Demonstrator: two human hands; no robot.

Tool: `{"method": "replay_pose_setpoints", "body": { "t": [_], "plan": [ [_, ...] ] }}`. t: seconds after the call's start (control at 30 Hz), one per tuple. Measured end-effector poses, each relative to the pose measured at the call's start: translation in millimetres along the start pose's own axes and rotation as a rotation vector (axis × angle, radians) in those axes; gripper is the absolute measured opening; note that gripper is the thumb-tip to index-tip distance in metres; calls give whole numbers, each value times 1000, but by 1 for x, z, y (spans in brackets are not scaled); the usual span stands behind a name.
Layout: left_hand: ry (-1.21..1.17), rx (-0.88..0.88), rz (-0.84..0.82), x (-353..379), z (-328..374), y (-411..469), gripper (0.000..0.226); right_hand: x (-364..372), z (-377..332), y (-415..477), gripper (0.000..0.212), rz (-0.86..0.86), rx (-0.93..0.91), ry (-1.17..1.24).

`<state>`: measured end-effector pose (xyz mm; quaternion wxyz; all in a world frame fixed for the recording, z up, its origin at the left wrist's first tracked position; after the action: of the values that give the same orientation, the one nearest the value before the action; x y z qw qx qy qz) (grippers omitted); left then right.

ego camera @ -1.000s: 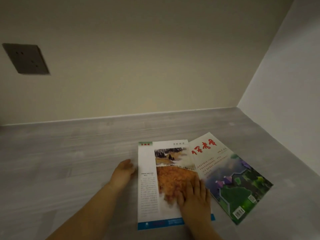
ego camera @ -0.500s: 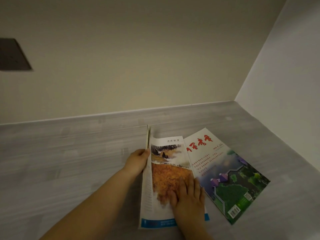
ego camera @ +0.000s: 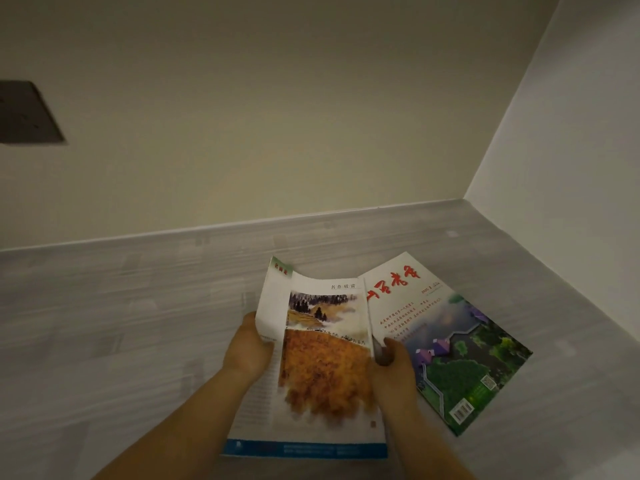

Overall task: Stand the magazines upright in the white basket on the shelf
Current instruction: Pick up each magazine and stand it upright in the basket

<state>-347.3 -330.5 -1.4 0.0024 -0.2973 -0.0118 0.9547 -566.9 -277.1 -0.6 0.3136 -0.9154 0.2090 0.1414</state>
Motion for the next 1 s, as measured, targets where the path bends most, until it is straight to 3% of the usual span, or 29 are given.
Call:
{"method": "replay_pose_setpoints", "body": {
  "t": [0.1, 0.17, 0.3, 0.37, 0.43, 0.5, 0.63, 0.73, 0.83, 1.0],
  "plan": [
    [374, -8, -21, -7, -2, -6, 71, 4, -2, -4, 14, -83, -11, -46],
    [493, 56, -39, -2, 7, -10, 77, 8, -4, -10, 15, -160, -36, -45],
    [136, 197, -199, 30, 50, -9, 40, 13, -8, -25, 27, -213, -97, 30],
    [109, 181, -287, 45, 71, -3, 44, 17, -10, -31, 28, -198, -146, 51],
    [229, 117, -325, 49, 81, 6, 56, 24, -11, -34, 21, -195, -161, 39],
    [305, 54, -287, 42, 83, 14, 61, 30, -12, -40, 12, -191, -188, -21],
    [303, 54, -175, 21, 81, 15, 29, 48, -14, -52, 20, -233, -277, -114],
    [214, 50, -85, -6, 75, 10, 27, 65, -20, -66, 23, -298, -315, -137],
    [117, 123, 9, -51, 73, 3, 30, 75, -33, -71, 25, -300, -282, -49],
    [13, 327, 147, -139, 79, -28, 29, 107, -68, -78, 47, -341, -252, 51]
  ]
}}
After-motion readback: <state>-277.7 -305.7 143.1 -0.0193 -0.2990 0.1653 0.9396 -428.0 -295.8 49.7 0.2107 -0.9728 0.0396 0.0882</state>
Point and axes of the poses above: each hand's wrist, its own y-axis towards the middle knuckle, its own x-axis out of the palm, z = x × y, the point moved 5 cm from there along y, towards the middle knuckle, and after that the axes turned 15 degrees about x, right-handed, at the moved point
